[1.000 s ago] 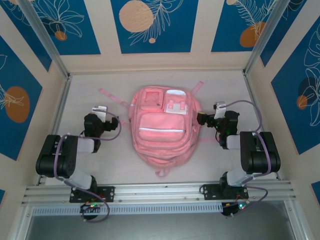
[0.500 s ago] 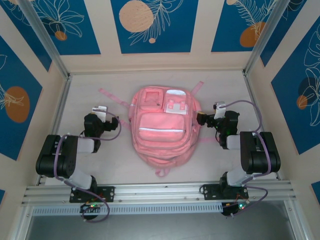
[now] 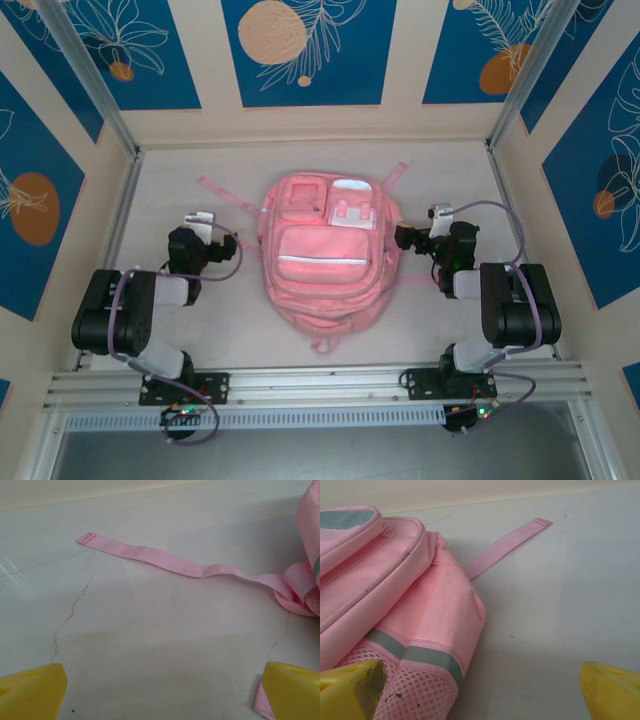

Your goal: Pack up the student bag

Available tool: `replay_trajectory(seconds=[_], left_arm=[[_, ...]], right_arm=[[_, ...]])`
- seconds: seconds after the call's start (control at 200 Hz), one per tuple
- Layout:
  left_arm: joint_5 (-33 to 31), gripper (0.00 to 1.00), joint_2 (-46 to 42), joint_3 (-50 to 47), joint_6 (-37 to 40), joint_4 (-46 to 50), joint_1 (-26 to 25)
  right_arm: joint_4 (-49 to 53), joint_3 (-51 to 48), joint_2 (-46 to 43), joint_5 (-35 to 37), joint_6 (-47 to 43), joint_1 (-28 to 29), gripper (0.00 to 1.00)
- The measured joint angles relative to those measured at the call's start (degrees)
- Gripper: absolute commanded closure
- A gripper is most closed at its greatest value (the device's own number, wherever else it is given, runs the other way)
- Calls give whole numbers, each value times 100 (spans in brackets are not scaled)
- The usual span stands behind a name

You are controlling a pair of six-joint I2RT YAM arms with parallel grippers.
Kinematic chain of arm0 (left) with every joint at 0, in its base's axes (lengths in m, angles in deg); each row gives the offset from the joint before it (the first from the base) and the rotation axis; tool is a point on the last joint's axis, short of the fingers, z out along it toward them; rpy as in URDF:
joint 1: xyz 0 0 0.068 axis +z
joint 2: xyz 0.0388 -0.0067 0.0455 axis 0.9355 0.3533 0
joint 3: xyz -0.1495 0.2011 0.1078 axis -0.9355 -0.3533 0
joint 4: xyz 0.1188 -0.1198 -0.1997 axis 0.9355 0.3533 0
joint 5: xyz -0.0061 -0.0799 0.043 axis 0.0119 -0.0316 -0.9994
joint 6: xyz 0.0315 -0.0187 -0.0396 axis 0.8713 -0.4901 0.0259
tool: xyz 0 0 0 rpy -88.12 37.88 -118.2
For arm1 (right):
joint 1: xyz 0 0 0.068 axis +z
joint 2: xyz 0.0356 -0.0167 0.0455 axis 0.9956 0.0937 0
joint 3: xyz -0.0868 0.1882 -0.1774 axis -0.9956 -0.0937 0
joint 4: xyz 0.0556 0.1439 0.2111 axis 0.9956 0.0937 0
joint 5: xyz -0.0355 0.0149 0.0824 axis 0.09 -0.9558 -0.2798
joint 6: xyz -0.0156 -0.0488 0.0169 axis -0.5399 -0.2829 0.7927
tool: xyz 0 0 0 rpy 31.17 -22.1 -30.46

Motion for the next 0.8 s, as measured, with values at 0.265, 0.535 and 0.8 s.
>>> replay_trajectory(seconds=[0.265,0.535,0.8], left_arm=[[0,0,0,0,0,0,0],[-2,0,0,0,0,0,0],[-2,0,0,0,0,0,0]], right_arm=[[11,0,0,111,-7,92,1],[13,0,0,149,-22,96,1],[13,0,0,149,-22,96,1]])
